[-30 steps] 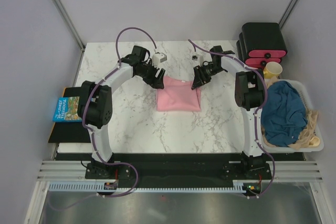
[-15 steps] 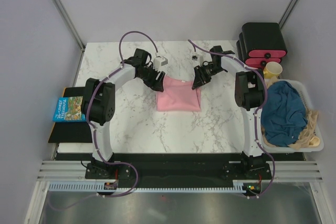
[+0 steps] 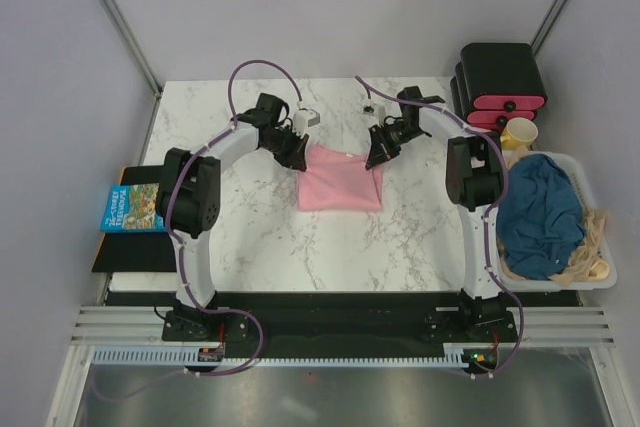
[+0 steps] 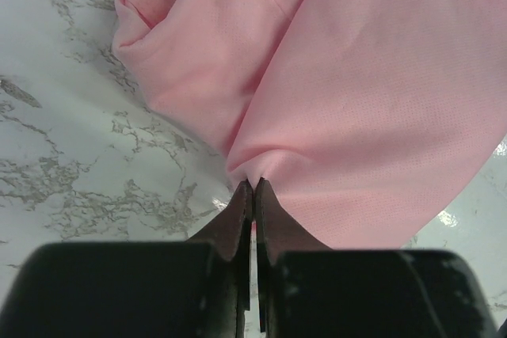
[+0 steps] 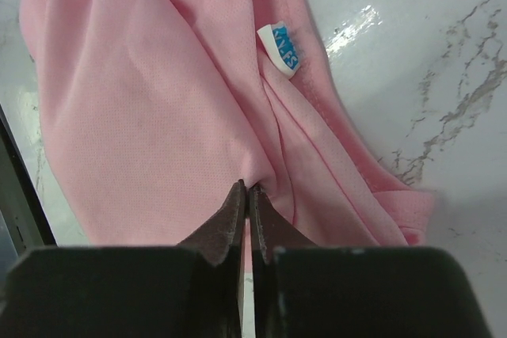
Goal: Fold and stack the t-shirts
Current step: Smooth out wrinkles on the folded tshirt
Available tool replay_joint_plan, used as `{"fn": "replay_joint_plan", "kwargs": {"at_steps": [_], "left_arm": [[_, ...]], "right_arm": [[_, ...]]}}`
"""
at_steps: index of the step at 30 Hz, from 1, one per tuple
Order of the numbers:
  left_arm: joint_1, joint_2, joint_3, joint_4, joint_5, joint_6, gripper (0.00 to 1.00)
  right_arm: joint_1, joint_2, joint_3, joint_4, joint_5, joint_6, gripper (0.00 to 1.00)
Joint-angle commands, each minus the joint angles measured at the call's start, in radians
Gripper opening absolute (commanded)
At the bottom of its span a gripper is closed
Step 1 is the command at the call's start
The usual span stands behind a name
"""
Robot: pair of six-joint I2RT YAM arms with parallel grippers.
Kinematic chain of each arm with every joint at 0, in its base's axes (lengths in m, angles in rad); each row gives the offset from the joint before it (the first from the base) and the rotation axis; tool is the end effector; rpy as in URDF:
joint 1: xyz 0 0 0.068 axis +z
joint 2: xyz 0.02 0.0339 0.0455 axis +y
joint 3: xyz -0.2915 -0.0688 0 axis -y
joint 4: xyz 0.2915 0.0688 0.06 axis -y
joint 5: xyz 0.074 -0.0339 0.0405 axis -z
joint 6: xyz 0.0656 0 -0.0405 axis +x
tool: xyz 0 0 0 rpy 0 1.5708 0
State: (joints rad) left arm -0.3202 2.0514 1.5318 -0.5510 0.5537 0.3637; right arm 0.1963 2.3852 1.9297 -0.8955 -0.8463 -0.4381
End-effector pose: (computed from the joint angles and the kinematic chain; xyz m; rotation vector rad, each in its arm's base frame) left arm 0.4636 -0.1901 0.1654 1.0277 2.3364 -0.7090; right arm 0.5257 0.1546 0.1246 -0.9359 2.4356 1.1304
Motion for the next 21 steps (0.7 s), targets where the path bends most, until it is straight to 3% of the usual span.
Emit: {"fn": "replay_joint_plan", "kwargs": {"at_steps": [1,4,21], "left_arm": [[0.001,-0.013,0.041,0.013,0.025,0.011,0.02],[0.001,-0.034,0.044,0.013,0.029,0.009,0.02],[0.0,-0.093,0.119,0.014,0.084,-0.029,0.02]], "right_arm": [[0.006,-0.072,0.031,0.015,0.006,-0.011,0.04],[0.006,-0.109,0.023,0.013,0.022,-0.016,0.0],[0.006,-0.282,-0.119,0.024,0.133,-0.07,0.0]]}}
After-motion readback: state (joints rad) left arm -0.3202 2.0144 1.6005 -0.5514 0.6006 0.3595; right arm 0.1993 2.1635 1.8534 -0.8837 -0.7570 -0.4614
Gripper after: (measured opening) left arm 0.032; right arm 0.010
